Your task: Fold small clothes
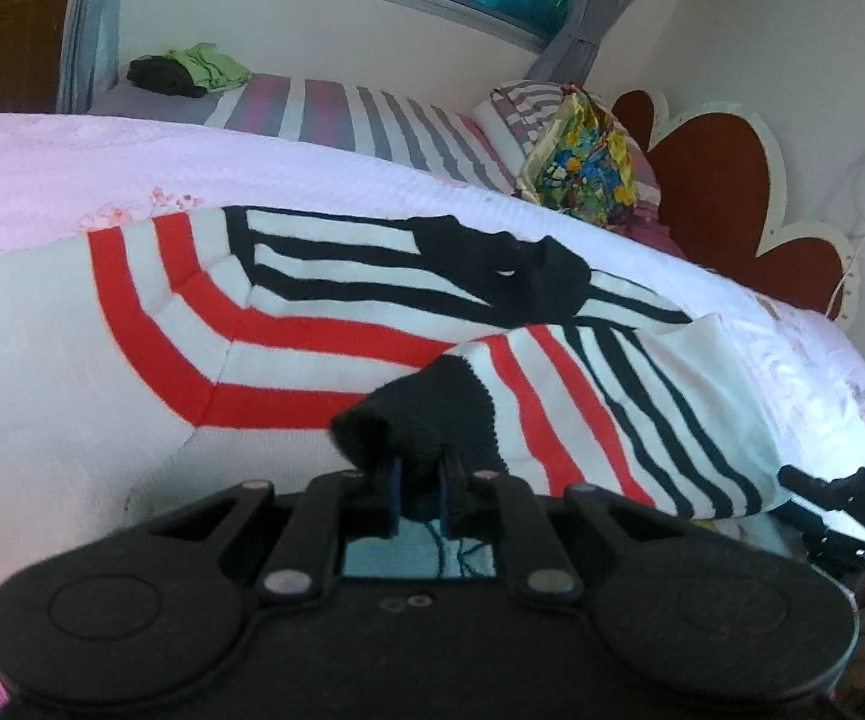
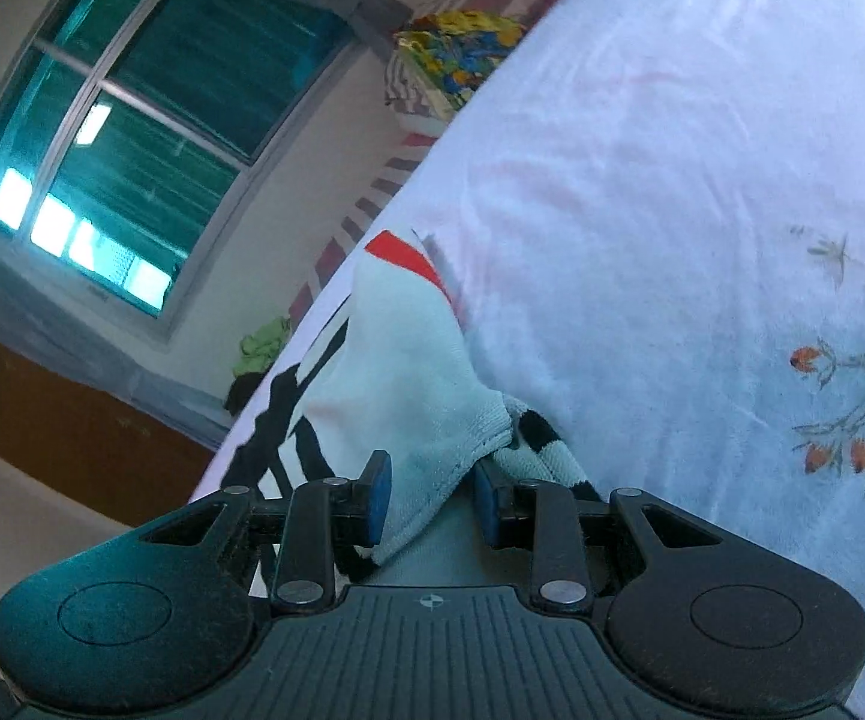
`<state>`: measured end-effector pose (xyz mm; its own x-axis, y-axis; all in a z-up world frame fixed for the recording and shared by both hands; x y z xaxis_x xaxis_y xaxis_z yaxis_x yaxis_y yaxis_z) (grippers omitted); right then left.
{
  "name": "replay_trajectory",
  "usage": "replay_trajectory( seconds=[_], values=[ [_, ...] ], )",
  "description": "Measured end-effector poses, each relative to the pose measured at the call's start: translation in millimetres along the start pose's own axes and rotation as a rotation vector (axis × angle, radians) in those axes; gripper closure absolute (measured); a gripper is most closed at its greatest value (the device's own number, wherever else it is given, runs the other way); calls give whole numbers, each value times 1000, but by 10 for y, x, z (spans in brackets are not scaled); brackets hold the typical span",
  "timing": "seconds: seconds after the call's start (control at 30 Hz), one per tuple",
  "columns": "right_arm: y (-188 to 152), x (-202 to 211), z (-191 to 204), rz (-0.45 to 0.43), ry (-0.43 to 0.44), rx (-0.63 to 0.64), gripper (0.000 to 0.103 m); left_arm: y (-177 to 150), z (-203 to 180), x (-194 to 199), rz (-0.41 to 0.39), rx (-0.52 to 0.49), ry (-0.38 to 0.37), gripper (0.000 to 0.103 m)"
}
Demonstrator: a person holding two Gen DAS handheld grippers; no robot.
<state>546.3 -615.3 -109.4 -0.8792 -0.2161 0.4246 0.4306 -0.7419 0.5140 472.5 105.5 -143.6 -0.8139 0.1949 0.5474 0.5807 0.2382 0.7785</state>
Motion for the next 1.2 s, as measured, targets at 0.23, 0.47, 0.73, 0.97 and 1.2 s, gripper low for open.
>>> replay_trajectory(
  seconds=[0.23, 0.47, 0.73, 0.97, 1.2],
  values=[
    [-23, 48, 46, 28, -85, 203, 98, -189, -229, -4, 8, -144, 50, 94],
    [-24, 50, 73, 111, -61, 231, 98, -162, -47, 28, 23, 23, 32, 82],
    [219, 266, 458, 39, 30, 455, 98, 106, -295, 335, -108, -127, 74, 51],
    [-127, -534, 591, 157, 22, 591, 98, -66, -782, -348, -60, -196, 65, 48],
    [106, -597, 572, 86, 33, 599, 103, -25, -851, -345, -93, -249, 130, 49]
  ],
)
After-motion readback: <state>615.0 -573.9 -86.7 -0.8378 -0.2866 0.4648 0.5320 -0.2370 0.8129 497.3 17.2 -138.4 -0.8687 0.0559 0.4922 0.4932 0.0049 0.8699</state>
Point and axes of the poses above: each gripper's, at about its wrist camera, not at the fingertips, and x roughly against the way its jaws point, z to its left, y to its top, the point moved 5 cm from there along -x, roughly the way its jaws point, and after that the axes turned 11 degrees about -z, right-handed, at the moved point
